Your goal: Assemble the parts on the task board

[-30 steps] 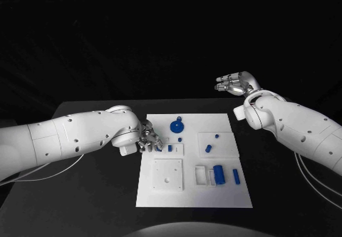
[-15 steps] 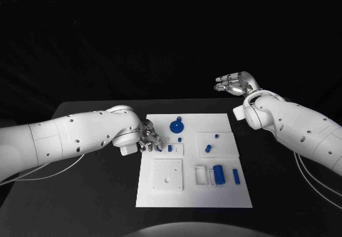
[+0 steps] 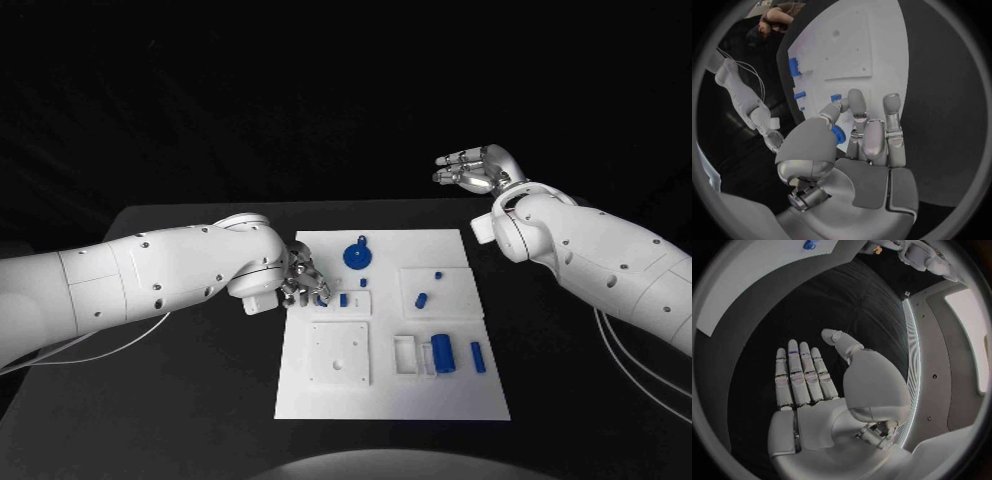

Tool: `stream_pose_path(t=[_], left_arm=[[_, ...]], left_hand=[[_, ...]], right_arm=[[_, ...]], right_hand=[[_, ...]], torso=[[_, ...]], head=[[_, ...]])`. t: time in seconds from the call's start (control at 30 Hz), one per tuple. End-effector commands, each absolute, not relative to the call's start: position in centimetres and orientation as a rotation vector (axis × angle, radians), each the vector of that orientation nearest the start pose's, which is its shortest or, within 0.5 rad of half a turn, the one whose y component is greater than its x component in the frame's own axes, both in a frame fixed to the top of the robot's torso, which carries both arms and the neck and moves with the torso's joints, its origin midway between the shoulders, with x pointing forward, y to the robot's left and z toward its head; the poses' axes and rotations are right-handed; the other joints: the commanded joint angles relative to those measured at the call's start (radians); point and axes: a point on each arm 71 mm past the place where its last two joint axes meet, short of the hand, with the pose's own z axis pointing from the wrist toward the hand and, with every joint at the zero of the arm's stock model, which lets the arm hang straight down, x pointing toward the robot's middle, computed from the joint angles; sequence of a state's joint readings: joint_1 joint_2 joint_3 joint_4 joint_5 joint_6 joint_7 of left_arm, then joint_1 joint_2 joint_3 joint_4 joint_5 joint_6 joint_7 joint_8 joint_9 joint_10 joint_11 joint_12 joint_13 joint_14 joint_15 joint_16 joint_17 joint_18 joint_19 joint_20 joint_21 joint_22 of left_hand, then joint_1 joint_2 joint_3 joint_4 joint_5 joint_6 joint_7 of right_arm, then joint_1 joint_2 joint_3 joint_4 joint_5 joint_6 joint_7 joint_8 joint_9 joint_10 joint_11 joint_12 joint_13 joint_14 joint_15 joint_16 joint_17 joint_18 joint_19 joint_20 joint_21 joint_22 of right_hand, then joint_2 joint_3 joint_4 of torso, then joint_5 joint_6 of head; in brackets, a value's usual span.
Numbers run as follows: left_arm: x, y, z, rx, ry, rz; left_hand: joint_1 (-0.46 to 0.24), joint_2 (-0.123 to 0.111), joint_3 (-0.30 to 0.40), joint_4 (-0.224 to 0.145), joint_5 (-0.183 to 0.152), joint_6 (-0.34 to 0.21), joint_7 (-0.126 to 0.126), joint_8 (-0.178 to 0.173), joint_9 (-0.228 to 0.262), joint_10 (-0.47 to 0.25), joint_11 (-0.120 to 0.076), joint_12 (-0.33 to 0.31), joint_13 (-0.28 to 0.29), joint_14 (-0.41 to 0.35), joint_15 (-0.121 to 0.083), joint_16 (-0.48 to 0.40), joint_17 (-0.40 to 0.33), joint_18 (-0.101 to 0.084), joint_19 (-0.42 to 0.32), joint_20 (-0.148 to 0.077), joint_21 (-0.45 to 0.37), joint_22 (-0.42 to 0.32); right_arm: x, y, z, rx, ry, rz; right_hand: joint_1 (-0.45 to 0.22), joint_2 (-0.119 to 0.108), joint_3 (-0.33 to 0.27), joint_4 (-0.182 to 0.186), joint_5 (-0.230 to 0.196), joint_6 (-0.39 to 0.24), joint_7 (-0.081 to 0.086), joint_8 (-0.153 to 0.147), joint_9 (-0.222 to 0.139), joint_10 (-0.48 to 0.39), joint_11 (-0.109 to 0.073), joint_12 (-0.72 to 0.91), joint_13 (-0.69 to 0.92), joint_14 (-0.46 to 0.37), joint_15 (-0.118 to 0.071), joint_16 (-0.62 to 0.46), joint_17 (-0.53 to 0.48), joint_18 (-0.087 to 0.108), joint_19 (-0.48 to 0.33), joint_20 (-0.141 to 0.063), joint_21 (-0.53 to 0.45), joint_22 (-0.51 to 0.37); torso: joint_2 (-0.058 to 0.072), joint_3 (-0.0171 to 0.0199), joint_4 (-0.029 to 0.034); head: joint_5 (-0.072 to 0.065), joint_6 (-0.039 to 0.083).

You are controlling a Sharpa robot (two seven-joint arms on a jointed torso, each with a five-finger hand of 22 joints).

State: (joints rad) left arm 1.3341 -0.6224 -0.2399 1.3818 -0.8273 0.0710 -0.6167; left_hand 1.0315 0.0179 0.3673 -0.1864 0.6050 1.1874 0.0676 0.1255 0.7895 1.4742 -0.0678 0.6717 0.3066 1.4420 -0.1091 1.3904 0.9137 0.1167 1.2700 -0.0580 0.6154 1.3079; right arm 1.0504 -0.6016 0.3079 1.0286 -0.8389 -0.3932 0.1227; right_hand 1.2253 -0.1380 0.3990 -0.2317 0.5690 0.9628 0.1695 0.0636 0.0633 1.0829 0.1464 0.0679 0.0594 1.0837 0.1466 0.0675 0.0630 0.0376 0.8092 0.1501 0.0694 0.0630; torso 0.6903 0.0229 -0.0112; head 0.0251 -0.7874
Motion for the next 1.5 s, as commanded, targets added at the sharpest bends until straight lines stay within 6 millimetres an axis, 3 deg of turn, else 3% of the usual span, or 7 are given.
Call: stream_pose_path(t=[0.03, 0.67, 1.5], left_arm=[[48.8, 15.5, -24.4, -0.262, 2.470, -0.372], [48.6, 15.8, -24.3, -0.254, 2.462, -0.350], [48.2, 14.7, -24.5, -0.175, 2.423, -0.338]], left_hand=[[-0.002, 0.010, 0.037, -0.030, 0.005, 0.172, -0.110, 0.004, 0.036, 0.041, -0.017, 0.005, 0.002, 0.006, -0.003, 0.005, 0.002, 0.011, -0.002, 0.008, 0.006, 0.018], [-0.024, 0.030, 0.049, -0.045, 0.005, 0.175, -0.111, -0.002, 0.059, 0.041, -0.017, 0.011, 0.005, 0.007, -0.003, 0.012, 0.008, 0.024, -0.003, 0.020, 0.014, 0.017], [-0.030, 0.038, 0.048, -0.048, -0.006, 0.177, -0.112, -0.004, 0.065, 0.041, -0.018, 0.012, 0.006, 0.008, -0.003, 0.014, 0.011, 0.038, -0.004, 0.034, 0.017, 0.017]], right_arm=[[57.4, -25.0, -18.7, 0.691, 1.405, 0.941], [57.4, -25.1, -18.8, 0.693, 1.408, 0.940], [57.3, -24.9, -19.1, 0.695, 1.414, 0.942]], right_hand=[[0.000, 0.009, 0.001, -0.001, 0.005, -0.004, -0.002, -0.003, -0.001, -0.008, 0.002, -0.004, -0.001, -0.006, 0.000, -0.004, -0.001, 0.006, -0.003, 0.000, -0.004, -0.001], [-0.002, 0.008, 0.002, -0.001, 0.012, -0.004, -0.002, -0.003, -0.001, -0.008, 0.002, -0.004, -0.001, -0.006, 0.000, -0.004, -0.001, 0.006, -0.004, 0.000, -0.004, -0.001], [-0.003, 0.009, 0.004, -0.001, 0.017, -0.004, -0.002, -0.003, -0.002, -0.008, 0.002, -0.004, -0.001, -0.006, 0.001, -0.005, -0.001, 0.006, -0.004, 0.000, -0.004, -0.001]], torso=[[0.000, 0.0001, 0.0003], [0.000, -0.0001, 0.0002], [0.000, 0.0006, -0.0017]], head=[[0.000, -0.001], [0.001, -0.006], [0.001, -0.002]])
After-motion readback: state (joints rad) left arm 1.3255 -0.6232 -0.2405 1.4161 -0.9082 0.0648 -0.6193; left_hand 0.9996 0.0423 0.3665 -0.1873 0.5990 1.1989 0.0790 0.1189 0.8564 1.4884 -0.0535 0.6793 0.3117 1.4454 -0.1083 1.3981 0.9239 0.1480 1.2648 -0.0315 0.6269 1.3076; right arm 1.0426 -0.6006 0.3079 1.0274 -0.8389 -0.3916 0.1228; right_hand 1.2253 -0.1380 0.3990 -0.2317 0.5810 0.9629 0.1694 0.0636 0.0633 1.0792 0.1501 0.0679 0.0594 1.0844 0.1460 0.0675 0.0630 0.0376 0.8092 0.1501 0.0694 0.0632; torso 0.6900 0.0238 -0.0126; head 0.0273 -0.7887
